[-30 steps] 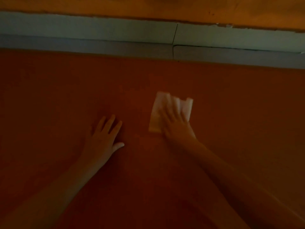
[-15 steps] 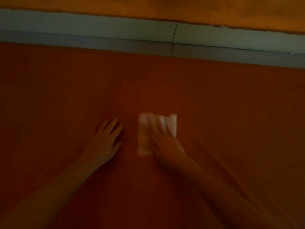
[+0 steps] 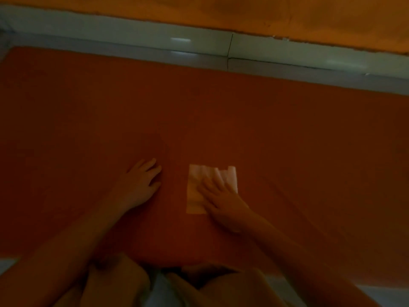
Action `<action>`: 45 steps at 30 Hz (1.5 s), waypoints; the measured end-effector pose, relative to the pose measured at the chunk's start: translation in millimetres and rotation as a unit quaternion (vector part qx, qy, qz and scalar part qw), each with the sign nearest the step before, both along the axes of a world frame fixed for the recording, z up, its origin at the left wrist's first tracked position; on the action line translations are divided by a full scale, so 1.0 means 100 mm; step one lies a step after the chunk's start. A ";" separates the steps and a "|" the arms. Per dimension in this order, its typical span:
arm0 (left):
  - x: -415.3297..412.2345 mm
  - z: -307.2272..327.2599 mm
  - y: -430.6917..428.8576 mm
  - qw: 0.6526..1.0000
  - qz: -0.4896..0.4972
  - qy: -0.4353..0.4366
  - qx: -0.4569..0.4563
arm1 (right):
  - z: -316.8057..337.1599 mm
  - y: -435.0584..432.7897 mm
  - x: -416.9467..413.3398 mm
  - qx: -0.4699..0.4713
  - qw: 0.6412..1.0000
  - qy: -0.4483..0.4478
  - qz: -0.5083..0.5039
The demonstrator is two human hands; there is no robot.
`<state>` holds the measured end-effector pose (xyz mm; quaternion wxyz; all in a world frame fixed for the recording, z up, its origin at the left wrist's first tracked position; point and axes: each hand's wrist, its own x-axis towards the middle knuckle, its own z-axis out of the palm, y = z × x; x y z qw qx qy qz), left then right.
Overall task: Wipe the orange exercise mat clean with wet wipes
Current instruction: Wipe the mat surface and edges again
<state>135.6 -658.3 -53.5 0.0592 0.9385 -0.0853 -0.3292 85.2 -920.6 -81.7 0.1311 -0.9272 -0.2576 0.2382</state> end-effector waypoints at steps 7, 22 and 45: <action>-0.28 0.18 0.05 0.999 0.012 0.043 -0.008 | 0.47 -0.54 -0.29 -0.002 0.994 0.111 -0.009; -0.72 0.27 -0.46 0.996 0.054 0.062 0.019 | 0.64 -1.00 -0.73 -0.048 0.995 0.080 -0.018; -0.83 0.02 -1.07 0.992 0.069 -0.079 -0.072 | 0.52 -1.46 -0.98 -0.017 0.997 0.045 -0.054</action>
